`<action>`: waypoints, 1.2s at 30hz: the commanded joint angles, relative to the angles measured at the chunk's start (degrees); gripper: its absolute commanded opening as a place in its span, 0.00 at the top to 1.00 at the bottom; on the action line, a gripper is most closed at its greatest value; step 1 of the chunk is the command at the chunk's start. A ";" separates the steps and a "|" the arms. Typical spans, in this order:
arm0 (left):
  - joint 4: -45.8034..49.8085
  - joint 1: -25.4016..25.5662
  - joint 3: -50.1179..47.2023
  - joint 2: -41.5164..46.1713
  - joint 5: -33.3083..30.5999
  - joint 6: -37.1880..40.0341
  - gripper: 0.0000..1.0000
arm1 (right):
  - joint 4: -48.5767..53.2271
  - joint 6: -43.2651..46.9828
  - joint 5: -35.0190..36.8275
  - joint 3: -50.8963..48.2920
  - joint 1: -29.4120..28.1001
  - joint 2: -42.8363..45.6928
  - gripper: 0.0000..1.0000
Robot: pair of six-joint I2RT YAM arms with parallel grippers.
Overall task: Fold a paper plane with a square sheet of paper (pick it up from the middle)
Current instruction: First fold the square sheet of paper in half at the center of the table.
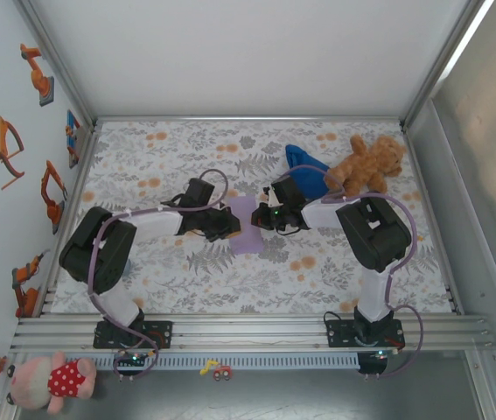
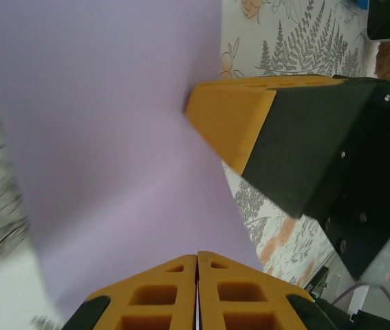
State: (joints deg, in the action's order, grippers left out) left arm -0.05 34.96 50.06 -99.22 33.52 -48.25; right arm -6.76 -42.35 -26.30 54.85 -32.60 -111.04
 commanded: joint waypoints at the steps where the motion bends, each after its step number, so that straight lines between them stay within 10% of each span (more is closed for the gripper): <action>1: -0.74 1.06 1.01 -2.84 1.55 -1.40 0.91 | 18.89 1.17 13.47 -5.98 1.85 -7.17 1.00; 30: 13.81 2.18 -8.05 19.52 -14.84 3.57 0.84 | 15.51 -0.17 7.61 0.95 1.53 5.52 1.00; 36: 6.59 2.18 -4.63 17.77 -17.16 -0.25 0.69 | 14.47 -1.84 7.63 2.34 1.49 15.02 0.79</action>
State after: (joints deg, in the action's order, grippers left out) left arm 11.00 36.82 42.92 -80.49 18.41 -45.93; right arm 5.63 -43.44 -20.64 55.99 -31.20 -100.86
